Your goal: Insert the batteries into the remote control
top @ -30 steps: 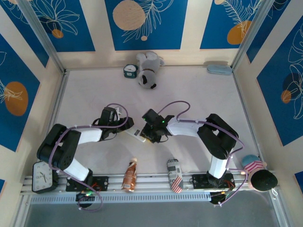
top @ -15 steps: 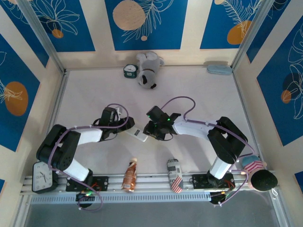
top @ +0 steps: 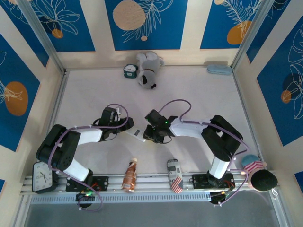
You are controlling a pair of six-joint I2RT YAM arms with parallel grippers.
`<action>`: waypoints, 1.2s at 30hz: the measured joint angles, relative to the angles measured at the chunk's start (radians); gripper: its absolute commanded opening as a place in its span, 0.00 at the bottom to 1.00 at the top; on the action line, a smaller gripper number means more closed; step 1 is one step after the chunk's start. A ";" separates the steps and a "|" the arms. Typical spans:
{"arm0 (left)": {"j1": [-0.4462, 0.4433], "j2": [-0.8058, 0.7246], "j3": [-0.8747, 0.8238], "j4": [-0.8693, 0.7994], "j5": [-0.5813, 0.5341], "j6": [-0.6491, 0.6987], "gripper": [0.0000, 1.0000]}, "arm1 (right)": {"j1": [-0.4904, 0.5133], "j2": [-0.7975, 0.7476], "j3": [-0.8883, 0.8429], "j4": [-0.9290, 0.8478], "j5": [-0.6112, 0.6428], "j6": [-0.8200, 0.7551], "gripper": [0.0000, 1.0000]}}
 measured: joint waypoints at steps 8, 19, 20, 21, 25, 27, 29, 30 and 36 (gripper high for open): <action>0.000 0.000 0.000 0.000 0.000 -0.001 0.57 | 0.008 0.009 0.026 0.003 -0.001 0.000 0.25; 0.000 0.000 0.000 0.000 0.000 -0.008 0.57 | 0.010 0.031 0.049 -0.003 -0.011 0.000 0.24; 0.000 0.000 0.000 0.000 0.000 -0.008 0.57 | 0.010 0.032 0.049 -0.003 -0.012 0.000 0.24; 0.000 0.002 0.000 0.001 0.000 -0.008 0.57 | 0.010 0.032 0.049 -0.003 -0.012 0.000 0.24; 0.000 0.003 0.000 0.004 -0.002 -0.015 0.57 | 0.010 0.032 0.050 -0.005 -0.011 0.000 0.24; 0.000 0.003 0.000 0.003 -0.004 -0.015 0.55 | 0.012 0.032 0.051 -0.008 -0.009 0.000 0.24; 0.000 0.003 0.000 0.003 -0.008 -0.015 0.54 | 0.014 0.031 0.051 -0.010 -0.003 0.000 0.24; 0.000 0.003 0.000 0.002 -0.008 -0.016 0.54 | 0.016 0.029 0.051 -0.011 0.004 0.000 0.24; 0.000 0.003 0.000 -0.003 -0.011 -0.017 0.45 | 0.026 0.012 0.051 -0.047 0.044 0.012 0.24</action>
